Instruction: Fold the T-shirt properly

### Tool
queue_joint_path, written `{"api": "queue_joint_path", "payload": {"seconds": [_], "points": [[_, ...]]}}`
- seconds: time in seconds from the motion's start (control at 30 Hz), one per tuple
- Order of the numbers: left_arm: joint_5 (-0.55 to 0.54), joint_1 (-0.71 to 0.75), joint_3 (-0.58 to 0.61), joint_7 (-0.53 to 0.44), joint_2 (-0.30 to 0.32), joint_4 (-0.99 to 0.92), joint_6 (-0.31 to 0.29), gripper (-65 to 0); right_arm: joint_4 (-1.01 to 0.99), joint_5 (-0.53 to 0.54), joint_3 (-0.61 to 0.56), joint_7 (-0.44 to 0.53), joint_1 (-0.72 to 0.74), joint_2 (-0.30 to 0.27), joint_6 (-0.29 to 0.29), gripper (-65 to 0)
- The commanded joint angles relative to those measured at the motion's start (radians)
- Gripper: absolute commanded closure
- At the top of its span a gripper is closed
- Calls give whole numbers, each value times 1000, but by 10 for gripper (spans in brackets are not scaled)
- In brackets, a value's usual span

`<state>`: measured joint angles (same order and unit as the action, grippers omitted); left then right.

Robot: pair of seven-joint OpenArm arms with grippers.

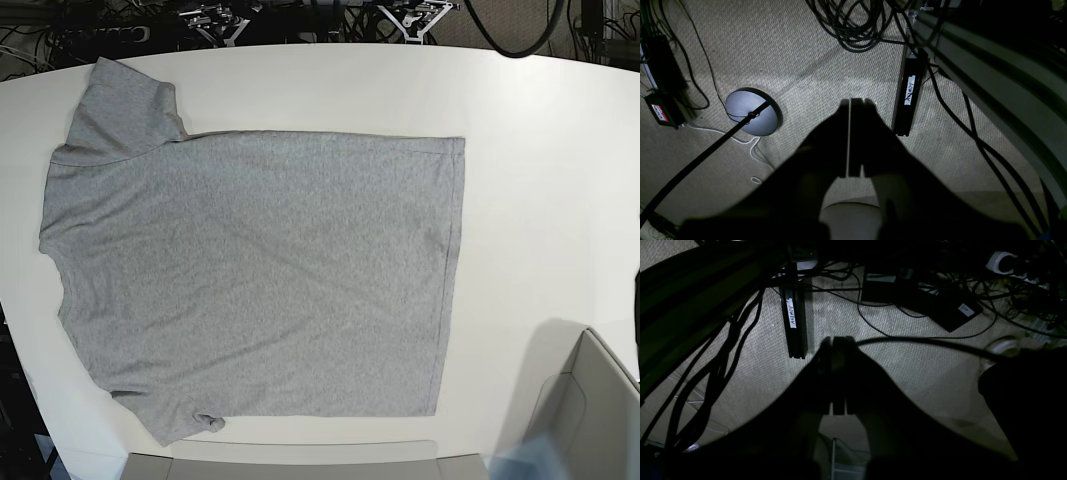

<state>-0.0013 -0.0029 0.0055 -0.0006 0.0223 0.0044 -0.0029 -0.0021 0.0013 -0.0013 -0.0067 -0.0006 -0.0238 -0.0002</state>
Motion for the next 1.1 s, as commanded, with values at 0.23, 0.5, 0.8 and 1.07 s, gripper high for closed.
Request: {"api": "queue_joint_path", "payload": {"seconds": [0.23, 0.5, 0.8, 1.07], "points": [[-1, 2, 0, -6, 1, 3, 7, 0, 2, 4, 2, 9, 0, -14, 4, -1], [-1, 2, 0, -8, 1, 3, 7, 0, 2, 4, 2, 11, 0, -26, 4, -1], [-1, 4, 1, -9, 1, 3, 7, 0, 2, 4, 2, 11, 0, -31, 4, -1], [-1, 65, -3, -287, 1, 3, 7, 0, 2, 15, 4, 58, -17, -44, 2, 0]]}}
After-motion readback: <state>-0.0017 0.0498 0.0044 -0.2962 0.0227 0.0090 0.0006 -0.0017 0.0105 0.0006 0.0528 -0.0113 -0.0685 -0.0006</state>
